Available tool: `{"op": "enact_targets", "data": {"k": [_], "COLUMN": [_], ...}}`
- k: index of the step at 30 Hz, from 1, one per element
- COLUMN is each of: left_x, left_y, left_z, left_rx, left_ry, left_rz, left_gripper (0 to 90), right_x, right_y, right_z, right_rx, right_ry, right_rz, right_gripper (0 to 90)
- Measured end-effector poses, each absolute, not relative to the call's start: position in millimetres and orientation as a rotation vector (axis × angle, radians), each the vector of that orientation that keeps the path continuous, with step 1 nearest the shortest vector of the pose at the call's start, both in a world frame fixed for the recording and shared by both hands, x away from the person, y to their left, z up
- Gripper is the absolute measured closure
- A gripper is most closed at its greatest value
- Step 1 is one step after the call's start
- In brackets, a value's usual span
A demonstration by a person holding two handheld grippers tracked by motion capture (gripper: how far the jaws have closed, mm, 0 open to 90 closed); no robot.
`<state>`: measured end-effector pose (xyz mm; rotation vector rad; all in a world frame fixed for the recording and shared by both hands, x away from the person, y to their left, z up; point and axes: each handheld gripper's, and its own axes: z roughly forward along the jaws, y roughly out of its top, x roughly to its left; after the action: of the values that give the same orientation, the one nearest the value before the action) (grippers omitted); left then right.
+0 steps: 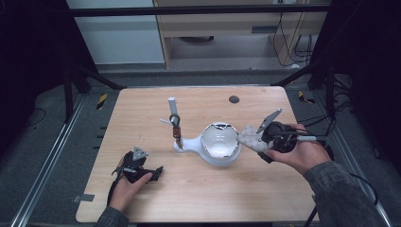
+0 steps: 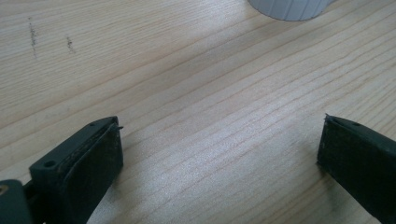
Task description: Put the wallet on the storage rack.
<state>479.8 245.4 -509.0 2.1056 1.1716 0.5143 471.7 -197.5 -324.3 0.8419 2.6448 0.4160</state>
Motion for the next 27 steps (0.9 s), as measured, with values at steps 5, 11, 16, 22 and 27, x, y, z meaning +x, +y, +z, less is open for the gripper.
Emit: {"op": "enact_targets", "data": {"k": [5,11,16,22,27], "left_x": [480,480,480,480,480], "left_y": [245,245,245,246,246], "left_z": [-509,-509,-509,-509,-509], "left_rx": [2.106,2.107,2.107,2.108,2.108], "left_ry": [1.171,1.169,1.169,1.169,1.169], "left_rz": [0.515,0.516,0.516,0.516,0.516], "left_gripper": [0.0,0.0,0.0,0.0,0.0], "right_x": [474,476,477,479,480], "right_y": [-187,-174,-163,-153,-147], "right_z": [-318,-316,-317,-318,-320], "right_rx": [0.804,0.759,0.734,0.704,0.684], "right_ry": [2.651,2.666,2.682,2.697,2.711], "right_rz": [0.411,0.405,0.391,0.379,0.364], "right_gripper": [30.8,30.7,30.8,30.7,30.7]}}
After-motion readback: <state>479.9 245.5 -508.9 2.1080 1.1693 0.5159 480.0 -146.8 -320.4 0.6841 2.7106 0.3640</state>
